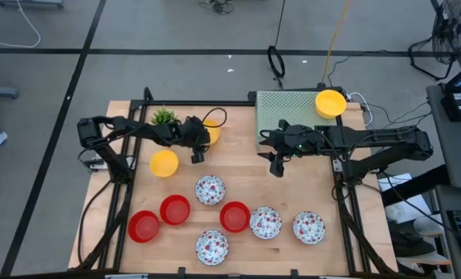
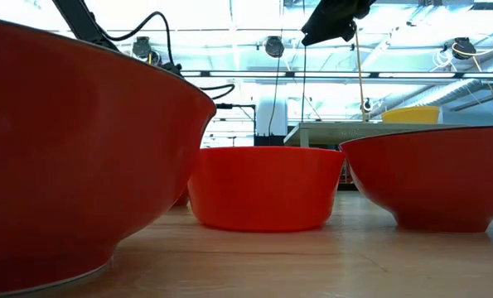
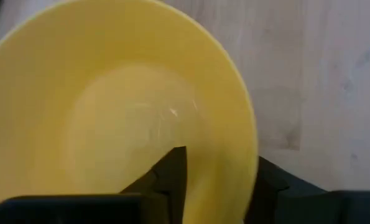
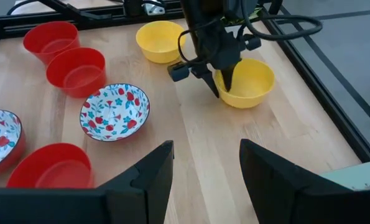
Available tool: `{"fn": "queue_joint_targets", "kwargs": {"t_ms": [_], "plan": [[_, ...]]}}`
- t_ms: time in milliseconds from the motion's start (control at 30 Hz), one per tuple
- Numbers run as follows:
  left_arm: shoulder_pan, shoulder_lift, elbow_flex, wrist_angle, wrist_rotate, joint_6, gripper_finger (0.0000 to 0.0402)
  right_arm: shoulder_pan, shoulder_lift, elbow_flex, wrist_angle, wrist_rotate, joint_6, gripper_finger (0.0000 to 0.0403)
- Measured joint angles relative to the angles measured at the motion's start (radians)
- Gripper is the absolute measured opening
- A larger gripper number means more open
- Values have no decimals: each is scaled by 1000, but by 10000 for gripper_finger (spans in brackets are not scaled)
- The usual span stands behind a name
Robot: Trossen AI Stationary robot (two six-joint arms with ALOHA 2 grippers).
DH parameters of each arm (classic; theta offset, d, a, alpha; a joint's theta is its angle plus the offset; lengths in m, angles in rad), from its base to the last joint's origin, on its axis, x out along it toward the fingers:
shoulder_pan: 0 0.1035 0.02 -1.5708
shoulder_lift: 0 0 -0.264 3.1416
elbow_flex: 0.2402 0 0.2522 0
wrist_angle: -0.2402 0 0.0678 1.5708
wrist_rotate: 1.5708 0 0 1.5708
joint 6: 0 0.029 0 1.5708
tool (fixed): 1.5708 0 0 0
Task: Pick & Place Mini bowls
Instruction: Stack the yellow bowl on the stacked yellow bowl on the shelf
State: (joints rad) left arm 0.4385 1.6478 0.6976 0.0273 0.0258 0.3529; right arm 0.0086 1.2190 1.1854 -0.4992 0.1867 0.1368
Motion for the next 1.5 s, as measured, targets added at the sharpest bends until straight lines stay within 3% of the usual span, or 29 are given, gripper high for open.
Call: {"fn": "queue_joint_targets", "kwargs": {"t_ms": [200, 400, 533, 800, 900, 1033, 1233, 1500], "plan": [[-2, -5, 0, 0, 0, -49, 16, 0, 0, 0, -4, 0, 0, 171], [-49, -57, 0, 0, 58, -74, 9, 0, 0, -18, -7, 0, -50, 171], [-113, -137, 17, 2, 171, -79, 8, 0, 0, -59, 13, -4, -194, 171], [-284, -231, 72, 8, 542, -122, 8, 1, 1, -188, 236, -17, -485, 171], [-361, -221, 86, 14, 602, -112, 5, 6, 16, -224, 375, -110, -498, 171], [-450, -208, 85, 33, 603, -42, 9, 27, 54, -238, 463, -272, -474, 171], [-500, -209, 86, 131, 621, 38, 5, 73, 130, -238, 594, -469, -404, 171], [-502, -210, 87, 143, 805, 23, 5, 105, 199, -238, 735, -479, -460, 171]]}}
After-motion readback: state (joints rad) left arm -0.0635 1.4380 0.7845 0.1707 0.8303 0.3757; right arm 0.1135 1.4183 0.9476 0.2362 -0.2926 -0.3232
